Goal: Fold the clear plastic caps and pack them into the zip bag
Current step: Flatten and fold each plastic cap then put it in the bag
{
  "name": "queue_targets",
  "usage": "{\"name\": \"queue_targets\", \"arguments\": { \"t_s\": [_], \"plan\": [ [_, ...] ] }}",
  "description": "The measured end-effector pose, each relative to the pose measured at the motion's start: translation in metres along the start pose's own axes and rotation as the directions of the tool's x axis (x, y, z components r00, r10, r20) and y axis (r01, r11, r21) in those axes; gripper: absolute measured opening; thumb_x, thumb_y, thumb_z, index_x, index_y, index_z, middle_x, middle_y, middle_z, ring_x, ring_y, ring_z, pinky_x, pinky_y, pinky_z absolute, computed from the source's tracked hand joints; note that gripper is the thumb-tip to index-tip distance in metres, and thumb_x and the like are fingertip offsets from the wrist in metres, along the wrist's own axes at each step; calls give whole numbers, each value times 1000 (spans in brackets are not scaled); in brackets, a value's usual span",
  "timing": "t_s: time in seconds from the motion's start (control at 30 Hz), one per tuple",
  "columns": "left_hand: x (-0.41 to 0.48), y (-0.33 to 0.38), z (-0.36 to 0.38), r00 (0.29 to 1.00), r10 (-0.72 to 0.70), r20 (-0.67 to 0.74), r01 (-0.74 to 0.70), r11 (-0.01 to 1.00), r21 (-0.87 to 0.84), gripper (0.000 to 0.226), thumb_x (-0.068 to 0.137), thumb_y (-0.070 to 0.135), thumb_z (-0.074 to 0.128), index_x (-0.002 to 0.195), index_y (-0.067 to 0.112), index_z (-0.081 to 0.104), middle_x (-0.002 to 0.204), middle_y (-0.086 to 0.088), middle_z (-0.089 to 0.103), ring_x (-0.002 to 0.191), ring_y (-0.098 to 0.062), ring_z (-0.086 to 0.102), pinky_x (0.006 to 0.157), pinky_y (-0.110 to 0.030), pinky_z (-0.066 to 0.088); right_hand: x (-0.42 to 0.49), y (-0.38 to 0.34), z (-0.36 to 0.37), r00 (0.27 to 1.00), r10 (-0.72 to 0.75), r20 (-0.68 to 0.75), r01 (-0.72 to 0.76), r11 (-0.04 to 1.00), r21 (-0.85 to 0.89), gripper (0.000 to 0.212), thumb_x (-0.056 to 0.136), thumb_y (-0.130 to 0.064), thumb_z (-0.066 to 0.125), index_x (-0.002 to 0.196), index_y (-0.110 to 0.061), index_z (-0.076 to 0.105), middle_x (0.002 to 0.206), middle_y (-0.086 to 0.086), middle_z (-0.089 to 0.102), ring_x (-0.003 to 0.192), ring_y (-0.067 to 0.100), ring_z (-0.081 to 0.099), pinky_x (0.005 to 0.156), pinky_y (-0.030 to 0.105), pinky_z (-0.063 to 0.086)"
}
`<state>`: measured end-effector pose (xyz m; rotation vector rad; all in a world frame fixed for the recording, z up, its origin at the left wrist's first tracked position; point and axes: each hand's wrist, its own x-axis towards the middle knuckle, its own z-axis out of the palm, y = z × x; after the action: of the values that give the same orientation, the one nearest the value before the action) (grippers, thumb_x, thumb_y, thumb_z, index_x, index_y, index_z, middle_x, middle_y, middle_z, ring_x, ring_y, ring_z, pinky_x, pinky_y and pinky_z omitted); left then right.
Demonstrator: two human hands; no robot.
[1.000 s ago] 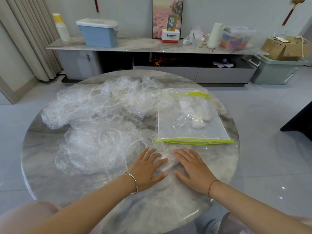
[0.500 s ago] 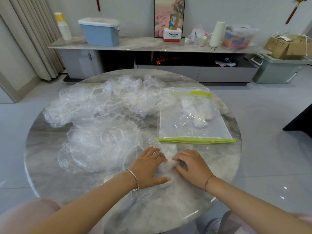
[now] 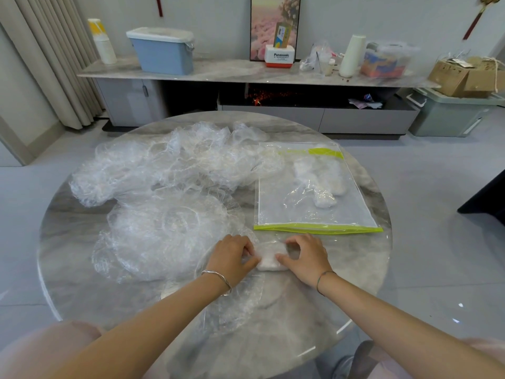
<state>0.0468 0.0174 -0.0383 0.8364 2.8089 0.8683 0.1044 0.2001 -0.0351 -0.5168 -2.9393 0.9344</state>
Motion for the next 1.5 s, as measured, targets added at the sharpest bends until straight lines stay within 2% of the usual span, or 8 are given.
{"name": "queue_targets", "arguments": {
  "t_s": [0.1,0.23,0.53,0.67,0.87,1.07,1.33,1.5],
  "plan": [
    [5,-3,-5,995,100,11,-100,993,69,38,82,41,64,116,26,55,104,8,53,99,-12,45,87,-22,34,1,-6,-3,998,-2,61,-13,970,242,19,76,-18,76,81,-23,59,85,-6,54,82,12,50,77,20,43],
    [6,12,-19,994,43,98,-4,930,-367,55,81,50,66,128,29,49,119,17,53,108,-2,48,95,-16,38,-2,-17,-22,992,47,115,-108,784,612,24,80,-1,70,74,-18,55,70,-3,53,56,3,46,53,9,38],
    [12,40,-24,993,-107,43,105,684,-722,10,79,14,73,79,6,69,74,-2,67,64,-2,60,65,-11,48,-17,-15,-64,888,-123,442,-242,693,679,35,77,-6,74,105,-15,56,86,-4,64,71,5,56,58,18,39],
    [21,51,-23,998,-34,50,59,741,-669,9,78,14,75,75,10,67,69,2,65,58,3,55,62,-10,45,-13,-11,-72,891,-72,449,-276,698,661,39,69,-32,76,104,-19,65,86,-6,65,74,7,53,61,19,39],
    [69,63,-20,1000,0,1,1,785,-620,9,90,18,62,96,14,68,90,9,68,80,3,61,79,-17,47,1,7,-91,975,134,177,-222,609,762,12,83,-8,69,75,-15,63,64,-6,59,58,6,53,59,17,49],
    [103,40,12,947,114,301,-159,979,128,79,78,46,70,144,27,32,153,4,26,140,-17,22,114,-33,22,18,31,-113,955,295,27,-191,544,817,14,83,-6,69,74,-11,60,64,-3,51,63,11,51,56,16,52],
    [122,37,8,964,54,259,-96,984,153,39,100,38,38,138,33,44,135,1,54,123,-19,50,99,-28,39,18,30,-117,973,221,-71,-77,595,800,17,82,0,67,73,-11,58,70,-1,56,59,5,55,55,14,51],
    [122,65,-8,985,138,-99,-123,981,148,36,102,34,32,132,32,51,117,-1,65,105,-24,60,77,-33,46,22,19,-108,926,-84,-368,249,869,428,28,73,3,67,68,-21,53,71,-7,51,60,14,50,56,22,46]
  ]
}}
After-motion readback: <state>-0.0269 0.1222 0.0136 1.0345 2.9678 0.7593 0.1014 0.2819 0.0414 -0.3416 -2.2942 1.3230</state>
